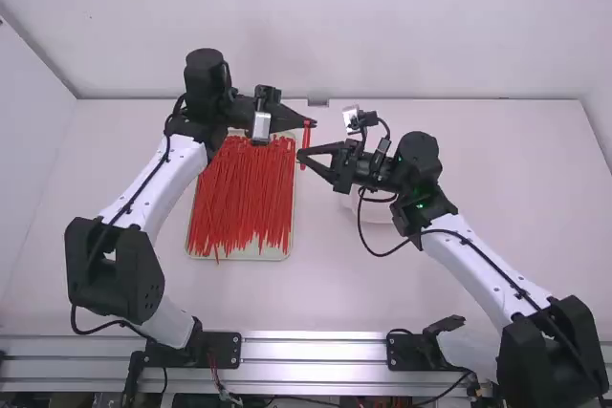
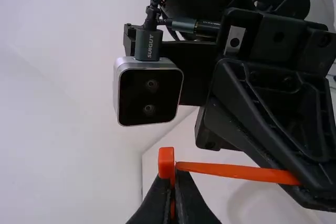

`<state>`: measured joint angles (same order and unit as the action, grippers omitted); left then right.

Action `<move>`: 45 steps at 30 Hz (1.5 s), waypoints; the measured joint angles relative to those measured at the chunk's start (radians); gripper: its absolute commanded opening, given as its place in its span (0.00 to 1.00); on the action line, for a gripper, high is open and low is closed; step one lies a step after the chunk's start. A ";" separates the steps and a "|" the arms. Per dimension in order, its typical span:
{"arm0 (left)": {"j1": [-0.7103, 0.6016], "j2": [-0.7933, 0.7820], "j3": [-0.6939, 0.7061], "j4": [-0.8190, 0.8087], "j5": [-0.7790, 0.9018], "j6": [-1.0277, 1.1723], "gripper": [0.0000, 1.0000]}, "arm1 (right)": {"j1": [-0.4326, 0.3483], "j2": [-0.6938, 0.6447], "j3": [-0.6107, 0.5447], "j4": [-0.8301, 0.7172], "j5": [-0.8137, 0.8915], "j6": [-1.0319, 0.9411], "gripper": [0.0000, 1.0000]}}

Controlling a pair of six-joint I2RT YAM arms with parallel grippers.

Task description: Fasten the cable tie

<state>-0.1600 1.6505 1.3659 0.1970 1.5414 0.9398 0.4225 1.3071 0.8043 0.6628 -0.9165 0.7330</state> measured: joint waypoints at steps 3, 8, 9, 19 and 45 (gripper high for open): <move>0.000 0.000 0.000 -0.018 -0.001 0.000 0.02 | 0.000 0.000 0.000 0.002 0.001 0.000 0.00; 0.000 0.000 0.000 -0.045 -0.005 0.000 0.02 | 0.000 0.000 0.000 0.008 0.010 0.000 0.00; 0.000 0.000 0.000 -0.049 -0.006 0.000 0.02 | 0.000 0.000 0.000 0.007 0.012 0.000 0.00; 0.000 0.000 0.000 -0.090 -0.010 0.000 0.02 | -0.004 0.000 0.000 0.016 0.019 0.000 0.00; -0.014 0.000 -0.019 -0.152 -0.004 0.083 0.02 | -0.021 0.000 -0.007 0.052 0.037 0.001 0.00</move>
<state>-0.1741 1.6505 1.3468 0.0448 1.5372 1.0225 0.4011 1.3071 0.7971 0.7147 -0.8795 0.7338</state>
